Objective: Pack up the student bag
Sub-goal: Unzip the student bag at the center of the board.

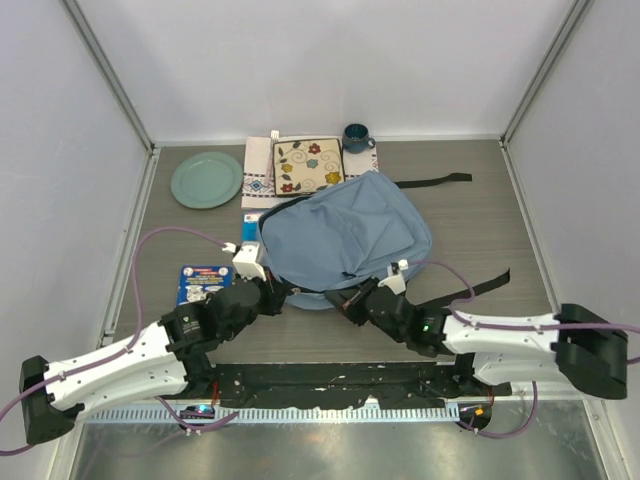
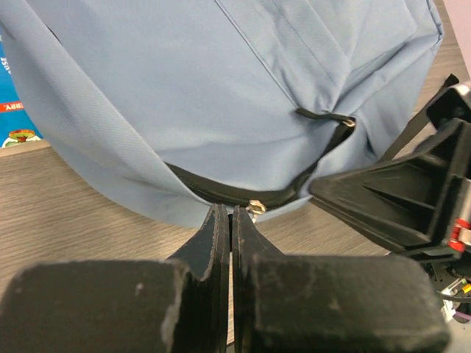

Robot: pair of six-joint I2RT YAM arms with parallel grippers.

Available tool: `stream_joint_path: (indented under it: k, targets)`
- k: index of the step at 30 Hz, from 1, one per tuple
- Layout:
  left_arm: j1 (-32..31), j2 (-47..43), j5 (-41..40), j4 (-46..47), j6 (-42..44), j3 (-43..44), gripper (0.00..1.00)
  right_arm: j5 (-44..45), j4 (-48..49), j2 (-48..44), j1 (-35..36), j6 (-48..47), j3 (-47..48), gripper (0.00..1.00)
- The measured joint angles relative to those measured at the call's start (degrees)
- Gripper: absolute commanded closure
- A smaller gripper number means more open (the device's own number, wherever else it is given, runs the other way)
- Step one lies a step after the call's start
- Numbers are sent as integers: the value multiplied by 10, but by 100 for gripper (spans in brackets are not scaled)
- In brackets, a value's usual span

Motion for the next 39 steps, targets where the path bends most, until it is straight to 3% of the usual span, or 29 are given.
stream_joint_path:
  k: [12,18,20,21,22,24,28,31,35,39]
  targets:
    - [-11,-1,-28,7,-9,12,100,64,-286,-365,3,-94,-72,99]
    - [-14,53,-9,37,-6,22,100,91,-403,-452,3,-92,-78,99]
    - [-15,67,1,49,-3,24,100,96,-425,-463,3,-93,-78,86]
    - [-15,71,4,52,-2,25,100,97,-431,-465,3,-93,-78,75]
    - [-15,76,7,56,0,27,100,98,-438,-466,3,-94,-76,51]
    - [-11,84,-2,49,16,34,100,113,-484,-464,0,-103,-68,41]
    - [-3,94,-15,32,39,53,100,118,-557,-447,-6,-116,-34,37]
    - [-3,92,-15,30,44,56,100,103,-559,-436,-6,-116,1,36]
    - [-3,88,-12,24,46,56,100,53,-481,-382,-6,-94,28,35]
    - [-3,87,-7,18,45,59,100,-7,-377,-260,-3,-38,29,34]
